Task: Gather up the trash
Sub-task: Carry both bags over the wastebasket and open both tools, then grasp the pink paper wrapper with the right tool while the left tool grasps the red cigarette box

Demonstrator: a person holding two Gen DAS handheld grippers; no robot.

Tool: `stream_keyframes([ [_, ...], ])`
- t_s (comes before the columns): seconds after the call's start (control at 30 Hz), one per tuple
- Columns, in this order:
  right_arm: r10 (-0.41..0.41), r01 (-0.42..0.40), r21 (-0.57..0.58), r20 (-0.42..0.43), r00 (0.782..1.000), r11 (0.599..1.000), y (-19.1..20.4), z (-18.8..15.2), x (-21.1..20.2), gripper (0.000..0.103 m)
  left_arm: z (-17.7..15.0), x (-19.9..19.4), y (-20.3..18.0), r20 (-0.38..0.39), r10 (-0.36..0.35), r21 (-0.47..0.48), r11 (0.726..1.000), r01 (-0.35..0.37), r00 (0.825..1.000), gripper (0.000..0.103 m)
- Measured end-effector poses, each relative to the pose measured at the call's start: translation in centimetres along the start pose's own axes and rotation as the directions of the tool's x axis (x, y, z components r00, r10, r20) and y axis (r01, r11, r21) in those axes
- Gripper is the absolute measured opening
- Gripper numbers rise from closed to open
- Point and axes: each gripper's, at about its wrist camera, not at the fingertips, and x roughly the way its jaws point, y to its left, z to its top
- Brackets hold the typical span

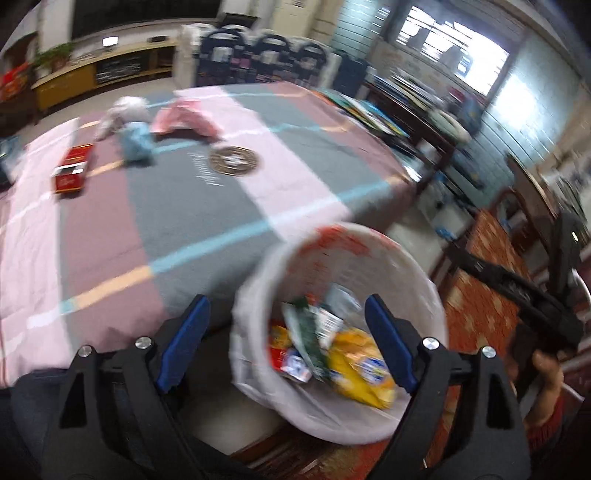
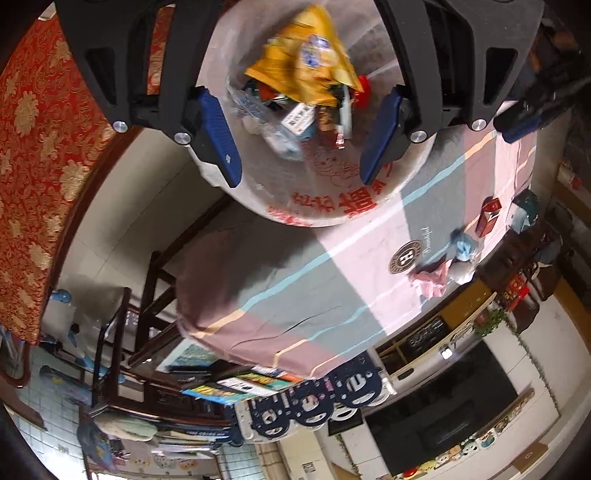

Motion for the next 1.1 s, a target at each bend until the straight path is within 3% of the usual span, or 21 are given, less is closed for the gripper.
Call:
stream_keyframes([
  [0.1, 0.048, -0.049, -0.039, -0.025, 0.999, 0.998, 2.5, 0.7, 1.6, 0.066, 1.1, -0.2, 4.7, 0.015, 0.099, -0.109, 0.989, -0.096, 0.995, 0.086],
  [0.27, 0.138, -0.143, -0.139, -0.046, 0.989, 0.980, 8.4, 3.4, 5.0, 0.066, 2.6, -0.3, 13.0, 0.013, 0.210, -0.275, 0.941, -0.199, 0.978, 0.086],
  [0.47, 0.187, -0.182, -0.313, -0.015, 0.982, 0.932, 16.5, 7.5, 10.6, 0.065, 5.6, 0.3, 19.5, 0.029, 0.333, -0.314, 0.898, -0.308, 0.943, 0.087],
  [0.6, 0.199, -0.208, -0.328, -0.060, 0.978, 0.922, 20.2, 10.1, 16.2, 0.065, 8.2, 1.7, 22.4, 0.052, 0.369, -0.306, 0.891, -0.337, 0.928, 0.090],
  [0.67, 0.169, -0.183, -0.346, -0.072, 0.983, 0.920, 21.9, 11.2, 19.4, 0.065, 9.6, 2.7, 23.8, 0.066, 0.376, -0.299, 0.891, -0.341, 0.924, 0.091],
  [0.77, 0.118, -0.140, -0.357, -0.082, 0.990, 0.924, 23.4, 12.3, 23.8, 0.065, 11.4, 4.5, 25.5, 0.071, 0.360, -0.300, 0.897, -0.324, 0.930, 0.093],
  [0.93, 0.087, -0.099, -0.354, -0.048, 0.995, 0.930, 24.1, 13.3, 27.6, 0.065, 13.3, 7.7, 27.3, 0.004, 0.248, -0.330, 0.915, -0.233, 0.969, 0.093],
  [1.0, 0.068, -0.076, -0.372, -0.034, 0.997, 0.925, 24.5, 13.6, 28.8, 0.065, 13.7, 8.4, 27.3, -0.005, 0.229, -0.318, 0.923, -0.219, 0.973, 0.093],
  [1.07, 0.072, -0.082, -0.385, -0.039, 0.997, 0.919, 24.8, 13.7, 29.7, 0.046, 14.1, 8.9, 27.4, -0.008, 0.247, -0.299, 0.924, -0.238, 0.969, 0.094],
  [1.1, 0.080, -0.097, -0.391, -0.059, 0.995, 0.915, 24.9, 13.8, 30.2, 0.026, 14.1, 9.0, 27.4, -0.008, 0.254, -0.291, 0.925, -0.245, 0.967, 0.095],
])
